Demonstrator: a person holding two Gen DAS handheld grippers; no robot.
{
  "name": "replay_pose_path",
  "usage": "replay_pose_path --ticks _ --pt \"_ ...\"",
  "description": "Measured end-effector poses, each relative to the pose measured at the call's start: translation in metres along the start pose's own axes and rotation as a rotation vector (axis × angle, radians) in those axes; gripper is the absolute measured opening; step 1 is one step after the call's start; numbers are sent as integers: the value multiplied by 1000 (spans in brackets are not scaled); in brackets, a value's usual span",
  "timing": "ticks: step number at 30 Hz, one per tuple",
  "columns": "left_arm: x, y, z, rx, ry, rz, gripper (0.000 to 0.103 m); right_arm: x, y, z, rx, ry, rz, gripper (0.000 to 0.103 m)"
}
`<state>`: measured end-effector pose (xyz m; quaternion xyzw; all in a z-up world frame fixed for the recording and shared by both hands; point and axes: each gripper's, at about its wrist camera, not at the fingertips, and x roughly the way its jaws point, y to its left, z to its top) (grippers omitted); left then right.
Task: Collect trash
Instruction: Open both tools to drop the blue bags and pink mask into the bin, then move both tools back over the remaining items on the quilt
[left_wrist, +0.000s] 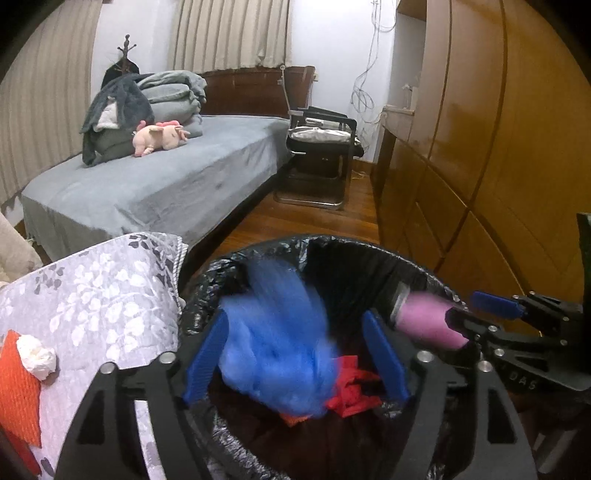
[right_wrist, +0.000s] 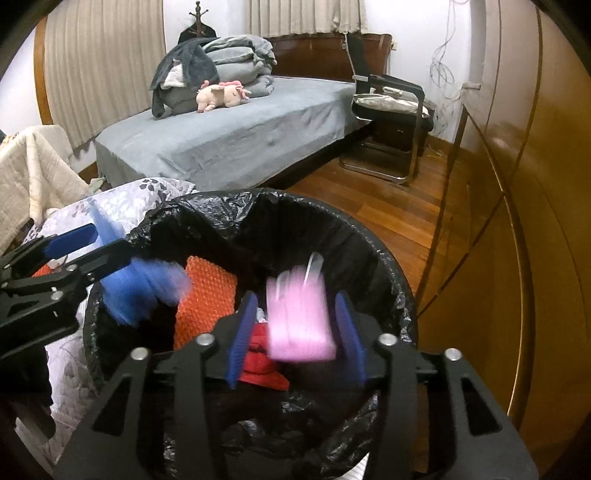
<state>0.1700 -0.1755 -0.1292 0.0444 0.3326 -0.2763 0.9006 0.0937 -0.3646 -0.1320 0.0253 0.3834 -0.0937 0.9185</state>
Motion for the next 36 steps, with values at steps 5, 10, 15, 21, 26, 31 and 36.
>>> replay_pose_path --ticks 5,10,15,21,26,31,36 --pt "-12 8 -1 -15 -13 13 86 -11 2 -1 8 -31 -14 82" --pt "-35 25 0 -45 -40 61 94 -29 13 4 14 -75 22 94" --pt "-69 51 -7 -90 -74 130 97 -47 35 14 7 -120 75 96" --pt "-108 89 -23 -150 -106 226 97 -54 79 24 -40 -144 149 96" --pt "-136 119 -38 -167 -132 321 97 -51 122 31 -92 -149 211 96" --pt "-159 157 -57 -200 -141 421 97 -44 164 36 -140 -148 264 96" --pt "-173 194 -76 -247 -134 503 96 -32 203 39 -181 -139 308 96"
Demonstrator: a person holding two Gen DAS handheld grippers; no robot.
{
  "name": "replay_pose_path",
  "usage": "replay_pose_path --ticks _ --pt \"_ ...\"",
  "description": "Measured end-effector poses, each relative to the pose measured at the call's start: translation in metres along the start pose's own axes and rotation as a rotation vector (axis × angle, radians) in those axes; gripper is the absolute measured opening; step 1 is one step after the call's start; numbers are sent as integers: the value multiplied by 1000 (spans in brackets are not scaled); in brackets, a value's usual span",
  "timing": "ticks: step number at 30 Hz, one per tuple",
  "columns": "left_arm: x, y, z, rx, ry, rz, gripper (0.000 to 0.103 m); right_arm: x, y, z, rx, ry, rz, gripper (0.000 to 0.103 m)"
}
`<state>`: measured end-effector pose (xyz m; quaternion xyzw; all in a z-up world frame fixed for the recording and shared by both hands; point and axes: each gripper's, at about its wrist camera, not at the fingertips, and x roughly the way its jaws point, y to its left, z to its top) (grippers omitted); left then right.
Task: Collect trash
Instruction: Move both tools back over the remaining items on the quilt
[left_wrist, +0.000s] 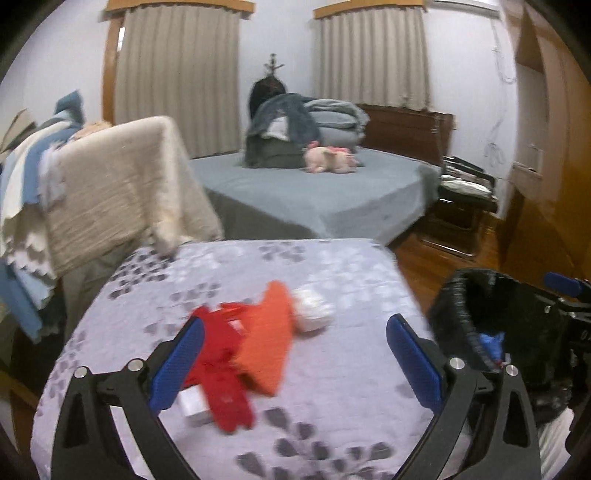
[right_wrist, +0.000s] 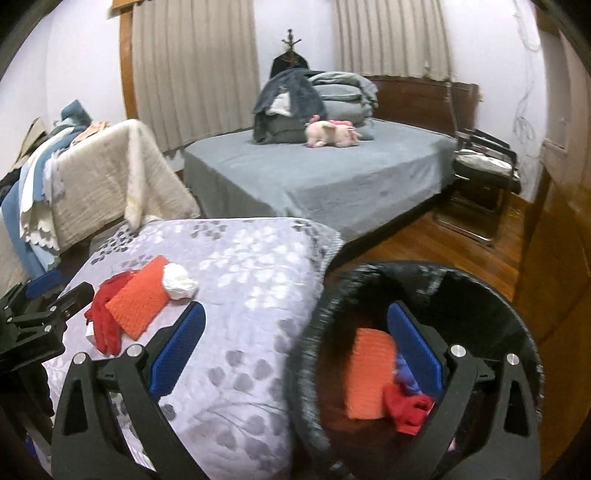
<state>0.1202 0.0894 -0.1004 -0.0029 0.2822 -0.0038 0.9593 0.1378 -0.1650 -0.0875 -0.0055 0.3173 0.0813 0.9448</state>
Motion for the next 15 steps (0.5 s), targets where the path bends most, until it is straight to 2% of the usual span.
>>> replay_pose_path --ticks 9,15 --pt "22 61 -12 -75 25 117 93 53 43 5 -47 22 45 96" --pt "42 85 -16 -111 46 153 91 97 71 5 -72 58 74 96"
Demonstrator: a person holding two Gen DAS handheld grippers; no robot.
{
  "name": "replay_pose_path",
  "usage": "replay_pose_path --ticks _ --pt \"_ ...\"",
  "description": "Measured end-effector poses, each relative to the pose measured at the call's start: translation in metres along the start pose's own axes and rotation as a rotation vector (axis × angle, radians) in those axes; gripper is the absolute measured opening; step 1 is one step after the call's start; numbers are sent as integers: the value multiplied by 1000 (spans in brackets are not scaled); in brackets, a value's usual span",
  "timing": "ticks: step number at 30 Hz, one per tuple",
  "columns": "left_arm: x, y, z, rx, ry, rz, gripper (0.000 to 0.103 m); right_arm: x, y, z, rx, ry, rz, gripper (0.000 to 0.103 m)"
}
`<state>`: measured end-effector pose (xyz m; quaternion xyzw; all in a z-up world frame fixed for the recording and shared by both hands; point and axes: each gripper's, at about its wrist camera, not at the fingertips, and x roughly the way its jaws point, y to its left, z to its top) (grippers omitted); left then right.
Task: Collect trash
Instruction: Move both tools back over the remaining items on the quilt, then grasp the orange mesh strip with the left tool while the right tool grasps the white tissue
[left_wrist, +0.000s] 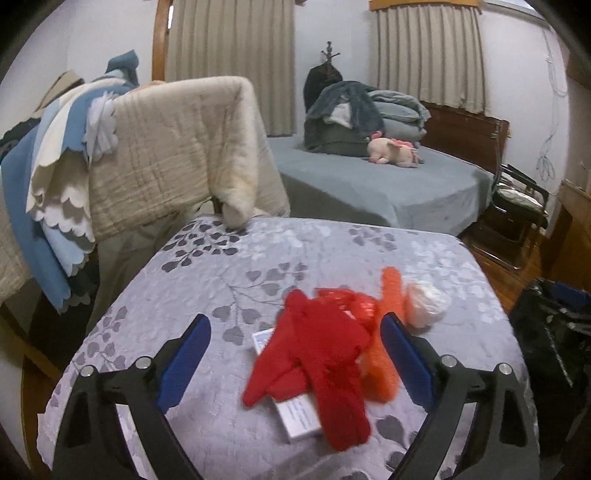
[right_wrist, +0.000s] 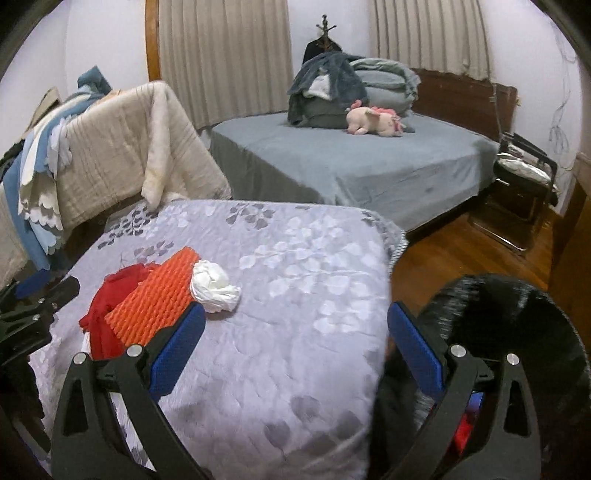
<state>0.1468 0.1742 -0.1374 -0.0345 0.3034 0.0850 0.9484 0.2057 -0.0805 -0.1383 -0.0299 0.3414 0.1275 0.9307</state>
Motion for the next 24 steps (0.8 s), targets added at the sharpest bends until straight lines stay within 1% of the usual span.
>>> replay_pose_path --ticks 11,13,14,20,23,24 --pt "23 19 0 -41 28 22 91 67 41 8 -64 70 47 95" --pt "25 21 0 -46 29 23 91 76 45 8 -72 88 56 87" --pt "26 22 0 -48 29 23 91 81 46 8 -74 98 60 84" --pt "33 24 0 -55 36 19 91 94 50 6 -79 127 90 78" --pt "36 22 0 -54 40 15 91 97 55 6 -91 140 133 66" --pt "37 22 -1 -55 41 13 91 98 57 6 -95 148 157 58"
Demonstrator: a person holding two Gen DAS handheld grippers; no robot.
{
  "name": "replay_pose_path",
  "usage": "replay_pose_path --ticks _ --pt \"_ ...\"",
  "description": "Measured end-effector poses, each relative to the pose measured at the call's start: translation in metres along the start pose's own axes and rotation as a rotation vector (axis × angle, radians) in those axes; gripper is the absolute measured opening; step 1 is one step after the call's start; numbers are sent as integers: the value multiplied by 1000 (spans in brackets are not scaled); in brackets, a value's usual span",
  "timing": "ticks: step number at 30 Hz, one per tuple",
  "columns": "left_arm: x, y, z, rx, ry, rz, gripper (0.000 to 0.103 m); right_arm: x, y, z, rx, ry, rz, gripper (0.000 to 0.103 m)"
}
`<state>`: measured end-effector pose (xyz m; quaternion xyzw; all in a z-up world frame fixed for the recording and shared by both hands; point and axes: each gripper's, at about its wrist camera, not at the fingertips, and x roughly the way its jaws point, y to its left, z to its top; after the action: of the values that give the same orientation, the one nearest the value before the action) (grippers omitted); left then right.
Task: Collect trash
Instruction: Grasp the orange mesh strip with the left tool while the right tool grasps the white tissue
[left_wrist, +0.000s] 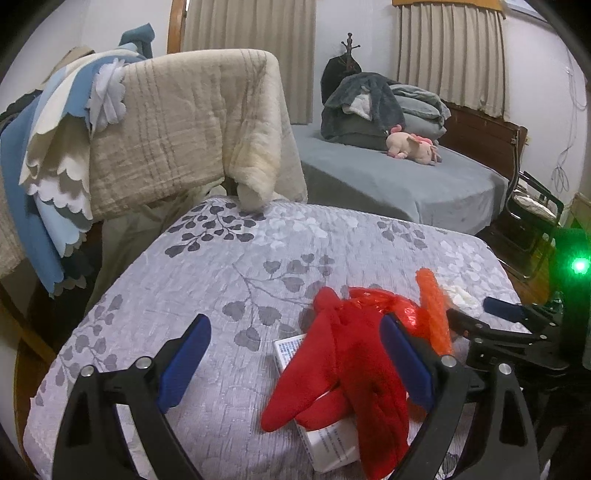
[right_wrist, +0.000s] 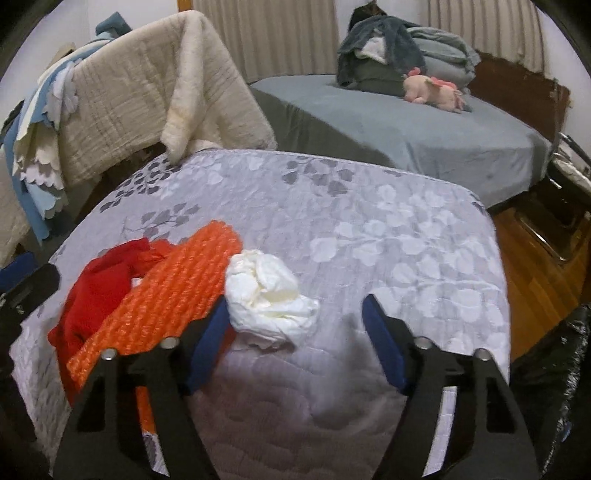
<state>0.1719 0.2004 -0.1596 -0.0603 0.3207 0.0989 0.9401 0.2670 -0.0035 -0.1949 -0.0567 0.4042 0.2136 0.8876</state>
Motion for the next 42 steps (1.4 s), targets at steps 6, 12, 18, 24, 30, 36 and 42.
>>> replay_pose_path --ticks 6,12,18,24,30,36,42 --pt "-1 -3 1 5 -6 -4 91 -5 6 1 -7 1 55 33" --pt "-7 -9 3 17 -19 -19 90 -30 -5 0 26 -40 56 32" --pt "-14 -28 0 33 -21 -61 85 -51 -21 -8 50 -57 17 32" --pt "-16 -53 -8 71 -5 -121 73 -64 -36 -25 69 -52 -12 32" --pt "-10 -75 -17 112 31 -172 56 -72 -47 -35 102 -50 -17 32" --pt "-6 -89 -26 141 49 -179 44 -78 -51 -40 109 -55 -16 32" --pt "-13 -97 -27 161 32 -176 28 -87 -53 -43 114 -66 -13 32"
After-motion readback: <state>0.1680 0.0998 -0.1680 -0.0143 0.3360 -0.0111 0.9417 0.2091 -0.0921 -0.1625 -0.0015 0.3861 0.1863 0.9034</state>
